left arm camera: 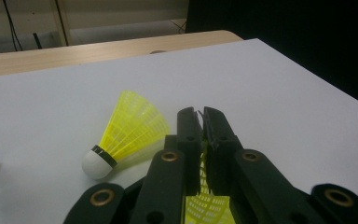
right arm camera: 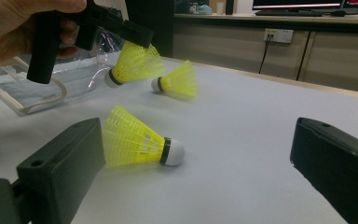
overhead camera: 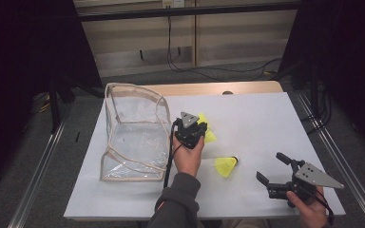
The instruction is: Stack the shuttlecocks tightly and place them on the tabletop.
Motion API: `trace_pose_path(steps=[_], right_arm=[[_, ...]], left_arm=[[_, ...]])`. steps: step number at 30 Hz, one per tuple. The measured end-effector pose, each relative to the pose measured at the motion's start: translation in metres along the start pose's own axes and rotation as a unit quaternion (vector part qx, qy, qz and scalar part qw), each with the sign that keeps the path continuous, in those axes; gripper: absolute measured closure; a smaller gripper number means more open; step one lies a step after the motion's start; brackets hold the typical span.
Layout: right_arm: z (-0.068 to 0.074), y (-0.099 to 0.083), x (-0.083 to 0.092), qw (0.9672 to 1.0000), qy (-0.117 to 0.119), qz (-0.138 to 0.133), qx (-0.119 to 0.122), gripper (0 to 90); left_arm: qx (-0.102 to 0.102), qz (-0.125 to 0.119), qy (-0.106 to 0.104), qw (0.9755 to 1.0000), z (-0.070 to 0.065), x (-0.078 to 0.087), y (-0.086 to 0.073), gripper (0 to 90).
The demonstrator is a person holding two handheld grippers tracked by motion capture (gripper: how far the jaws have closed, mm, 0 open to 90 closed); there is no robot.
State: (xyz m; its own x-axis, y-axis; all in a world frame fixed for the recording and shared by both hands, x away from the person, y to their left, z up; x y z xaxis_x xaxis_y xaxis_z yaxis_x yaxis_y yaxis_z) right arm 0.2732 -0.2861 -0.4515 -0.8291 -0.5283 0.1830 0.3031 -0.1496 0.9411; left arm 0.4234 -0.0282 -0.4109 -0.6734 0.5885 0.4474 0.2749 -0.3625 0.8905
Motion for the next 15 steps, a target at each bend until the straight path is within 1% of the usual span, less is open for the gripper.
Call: trace_pose_path(steps=[10,15], right_arm=[[0.0005,0.0002,0.0001,1.0,0.002,0.0,0.001,2.1],[0.0006,0.0004,0.0,1.0,0.002,-0.001,0.002,2.2]], left_arm=[[0.002,-0.002,0.001,1.0,0.0024,-0.0026,0.0001,85.9],[-0.002,0.006,0.005,1.0,0.0039,-0.0044,0.0012,85.6]])
Point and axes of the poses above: each handheld gripper's, and its own axes: x roughly backward along the jaws, y roughly out of its top, z roughly to its left, the point moved 4 cm from there along -x, roughly forward along the jaws, and after that the axes turned 15 degrees about -x, right-handed, at the moved point
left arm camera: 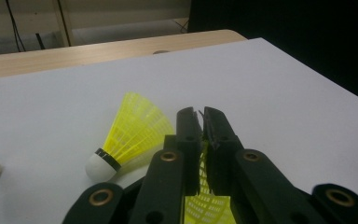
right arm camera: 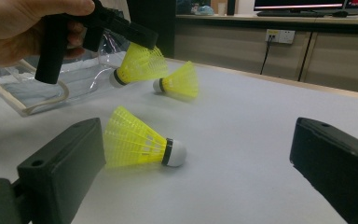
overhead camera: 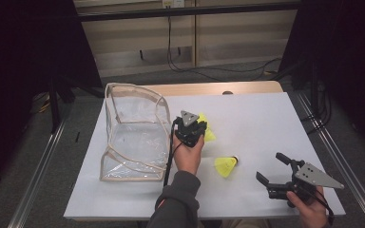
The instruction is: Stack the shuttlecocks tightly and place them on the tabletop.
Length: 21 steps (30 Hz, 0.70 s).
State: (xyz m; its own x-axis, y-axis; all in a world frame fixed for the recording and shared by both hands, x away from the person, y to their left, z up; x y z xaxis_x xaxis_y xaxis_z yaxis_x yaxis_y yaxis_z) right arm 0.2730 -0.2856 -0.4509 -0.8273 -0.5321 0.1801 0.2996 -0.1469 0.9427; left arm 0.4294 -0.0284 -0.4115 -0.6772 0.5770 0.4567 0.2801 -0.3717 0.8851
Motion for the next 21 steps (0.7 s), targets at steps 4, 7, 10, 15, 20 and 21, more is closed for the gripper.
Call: trace_pose_path(steps=[4,7,10,15,20,21], right_arm=[[0.0003,0.0003,0.0001,1.0,0.0,-0.001,-0.002,2.2],[0.0001,0.0002,0.0002,1.0,0.0,-0.001,-0.002,2.2],[-0.0004,0.0001,0.0005,1.0,0.0,0.001,-0.002,2.2],[-0.0009,0.0003,0.0006,1.0,-0.001,0.001,-0.002,2.3],[-0.001,-0.0004,0.0003,1.0,-0.001,0.004,-0.002,2.3],[-0.0009,-0.0003,0.0003,1.0,0.0,0.004,-0.001,2.3]], left_arm=[[-0.003,-0.002,0.002,1.0,0.0013,-0.0002,0.0039,85.5],[-0.001,-0.003,0.001,1.0,0.0019,-0.001,0.0044,85.4],[0.001,-0.003,0.002,1.0,0.0031,-0.0026,0.0037,85.4],[0.002,-0.003,0.005,1.0,0.0052,-0.0045,0.0037,85.4],[0.004,-0.004,0.006,1.0,0.0067,-0.007,0.0038,85.4],[0.005,-0.004,0.008,1.0,0.007,-0.0073,0.0037,85.4]])
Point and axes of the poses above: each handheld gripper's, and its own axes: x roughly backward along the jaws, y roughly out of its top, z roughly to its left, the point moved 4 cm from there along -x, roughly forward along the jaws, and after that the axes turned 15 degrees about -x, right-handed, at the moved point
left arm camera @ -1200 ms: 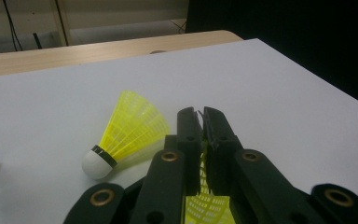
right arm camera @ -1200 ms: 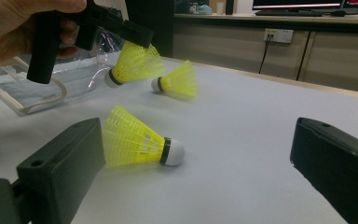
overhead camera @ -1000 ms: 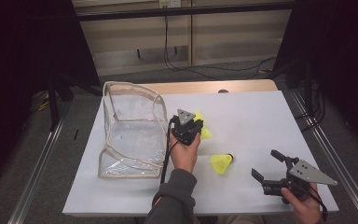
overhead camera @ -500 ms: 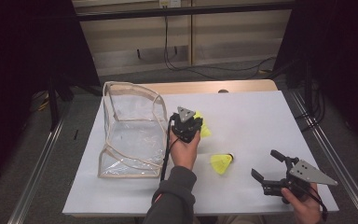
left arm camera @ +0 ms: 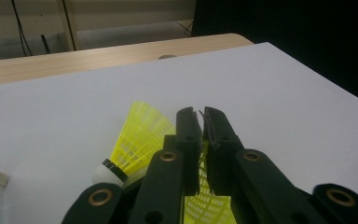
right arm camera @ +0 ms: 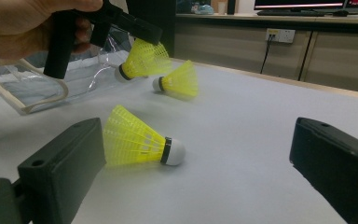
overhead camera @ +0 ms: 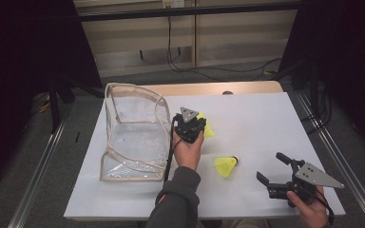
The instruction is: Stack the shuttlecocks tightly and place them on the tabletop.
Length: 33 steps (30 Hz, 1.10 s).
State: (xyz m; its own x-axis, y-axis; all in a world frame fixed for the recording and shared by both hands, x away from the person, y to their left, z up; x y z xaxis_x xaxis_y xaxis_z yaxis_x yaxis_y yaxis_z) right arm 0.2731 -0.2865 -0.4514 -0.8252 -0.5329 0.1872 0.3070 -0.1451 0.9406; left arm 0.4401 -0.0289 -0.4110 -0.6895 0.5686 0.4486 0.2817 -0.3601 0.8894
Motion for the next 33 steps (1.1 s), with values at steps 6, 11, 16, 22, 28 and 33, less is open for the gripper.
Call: trace_pose_path(steps=[6,11,16,22,28,33], right_arm=[[0.0002,-0.0003,-0.0001,1.0,0.0,0.001,-0.001,2.4],[0.0002,-0.0003,-0.0001,1.0,0.0,0.001,-0.001,2.4],[0.0001,-0.0003,-0.0007,1.0,0.001,0.0,-0.001,2.4],[0.0001,-0.0003,-0.001,1.0,0.001,0.0,-0.001,2.4],[0.0005,-0.0005,-0.0013,1.0,0.001,0.001,0.002,2.4],[-0.0001,-0.0007,-0.0013,1.0,0.001,0.0,0.0,2.4]], left_arm=[[0.001,0.002,0.003,1.0,0.0024,-0.0028,-0.0012,85.4],[0.002,0.002,0.002,1.0,0.0029,-0.0054,-0.0008,85.1],[-0.001,0.001,0.004,1.0,0.0034,-0.0067,0.0023,85.0],[-0.003,0.004,0.007,1.0,0.0039,-0.0088,0.0019,85.0],[-0.004,0.001,0.009,0.9999,0.0041,-0.0097,0.0047,85.0],[-0.003,0.003,0.009,0.9999,0.0007,-0.007,0.0061,85.0]])
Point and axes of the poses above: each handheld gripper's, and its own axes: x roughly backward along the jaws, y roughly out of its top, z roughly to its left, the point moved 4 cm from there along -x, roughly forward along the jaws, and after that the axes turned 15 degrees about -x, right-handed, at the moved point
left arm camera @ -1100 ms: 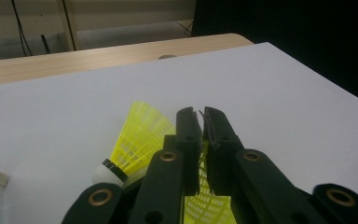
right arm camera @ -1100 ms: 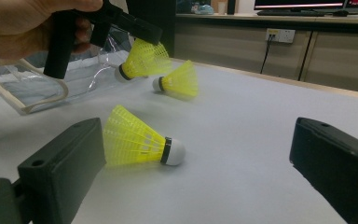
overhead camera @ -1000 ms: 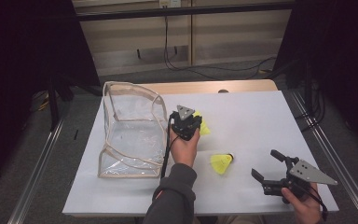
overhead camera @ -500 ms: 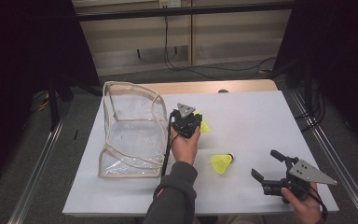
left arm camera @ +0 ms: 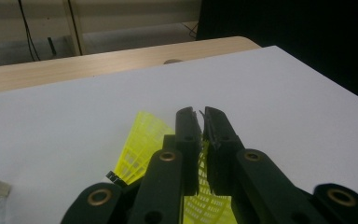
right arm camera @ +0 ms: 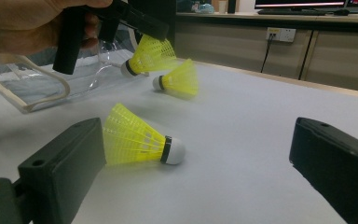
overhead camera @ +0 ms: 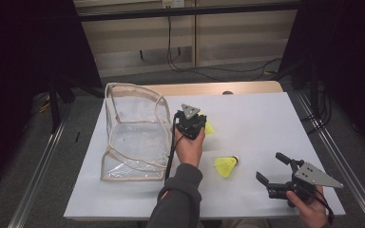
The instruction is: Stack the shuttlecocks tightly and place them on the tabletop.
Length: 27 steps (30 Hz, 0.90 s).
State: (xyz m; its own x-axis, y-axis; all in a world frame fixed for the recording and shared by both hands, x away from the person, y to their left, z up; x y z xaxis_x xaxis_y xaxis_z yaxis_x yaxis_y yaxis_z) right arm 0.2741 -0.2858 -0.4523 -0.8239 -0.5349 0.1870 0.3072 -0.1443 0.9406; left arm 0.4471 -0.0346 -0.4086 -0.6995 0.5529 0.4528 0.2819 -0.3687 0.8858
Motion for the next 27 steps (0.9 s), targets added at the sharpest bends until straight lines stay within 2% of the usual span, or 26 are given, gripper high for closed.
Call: trace_pose_path(steps=[13,14,21,27], right_arm=[[0.001,0.0,0.0,1.0,0.0,0.0,0.002,2.4],[0.001,0.0,0.0,1.0,0.0,0.001,0.001,2.4],[0.001,0.0,0.0,1.0,0.0,0.001,0.003,2.4],[0.001,0.0,0.0,1.0,-0.001,0.002,0.002,2.5]], left_arm=[[0.012,-0.004,-0.006,0.9999,-0.016,0.005,0.012,85.0],[0.007,-0.004,-0.008,0.9999,-0.016,0.005,0.013,85.0],[0.007,0.001,-0.009,0.9999,-0.02,-0.003,0.016,85.0],[-0.004,0.0,-0.016,0.9999,-0.027,-0.013,0.02,85.0]])
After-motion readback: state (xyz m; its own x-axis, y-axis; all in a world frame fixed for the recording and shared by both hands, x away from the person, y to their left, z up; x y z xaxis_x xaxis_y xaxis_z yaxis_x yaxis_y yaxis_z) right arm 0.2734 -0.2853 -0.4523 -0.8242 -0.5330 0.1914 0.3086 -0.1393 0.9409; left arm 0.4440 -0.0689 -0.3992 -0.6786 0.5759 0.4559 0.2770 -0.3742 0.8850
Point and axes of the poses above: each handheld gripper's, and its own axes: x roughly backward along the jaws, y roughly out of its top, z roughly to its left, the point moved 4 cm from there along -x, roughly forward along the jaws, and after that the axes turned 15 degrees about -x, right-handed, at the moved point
